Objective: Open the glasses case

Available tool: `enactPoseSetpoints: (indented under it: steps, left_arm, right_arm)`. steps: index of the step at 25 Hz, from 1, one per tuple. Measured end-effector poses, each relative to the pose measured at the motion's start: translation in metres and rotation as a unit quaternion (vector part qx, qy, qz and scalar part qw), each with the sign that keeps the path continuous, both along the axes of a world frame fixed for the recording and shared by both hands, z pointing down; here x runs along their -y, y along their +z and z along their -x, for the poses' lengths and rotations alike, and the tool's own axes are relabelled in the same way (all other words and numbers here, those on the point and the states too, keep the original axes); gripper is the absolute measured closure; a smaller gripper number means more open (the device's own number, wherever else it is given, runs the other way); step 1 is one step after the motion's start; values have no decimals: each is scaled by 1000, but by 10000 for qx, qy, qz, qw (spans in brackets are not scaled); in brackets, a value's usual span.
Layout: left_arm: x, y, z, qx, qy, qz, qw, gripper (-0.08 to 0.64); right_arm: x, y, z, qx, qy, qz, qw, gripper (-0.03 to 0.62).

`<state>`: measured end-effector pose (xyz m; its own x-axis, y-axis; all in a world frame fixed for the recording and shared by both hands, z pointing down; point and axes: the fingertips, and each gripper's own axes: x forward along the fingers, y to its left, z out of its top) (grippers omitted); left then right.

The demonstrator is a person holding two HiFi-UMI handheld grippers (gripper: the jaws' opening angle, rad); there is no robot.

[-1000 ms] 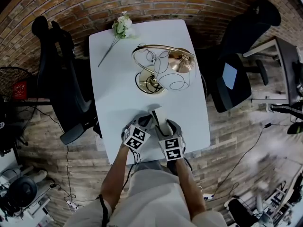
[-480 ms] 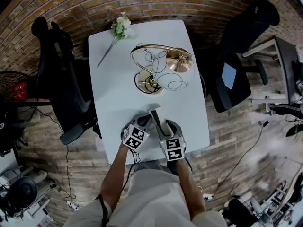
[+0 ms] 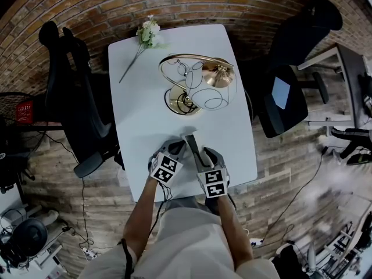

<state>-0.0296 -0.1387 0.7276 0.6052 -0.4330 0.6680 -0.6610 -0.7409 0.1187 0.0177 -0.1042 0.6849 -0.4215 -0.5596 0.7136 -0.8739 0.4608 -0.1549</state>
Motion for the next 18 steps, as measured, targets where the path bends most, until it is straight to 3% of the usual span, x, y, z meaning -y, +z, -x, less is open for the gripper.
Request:
enactPoseSetpoints:
  steps: [18]
  left_arm:
    - [0, 1, 0, 7, -46, 10, 10000, 557]
  right_arm:
    - [2, -3, -16, 86, 236, 6, 9997, 500]
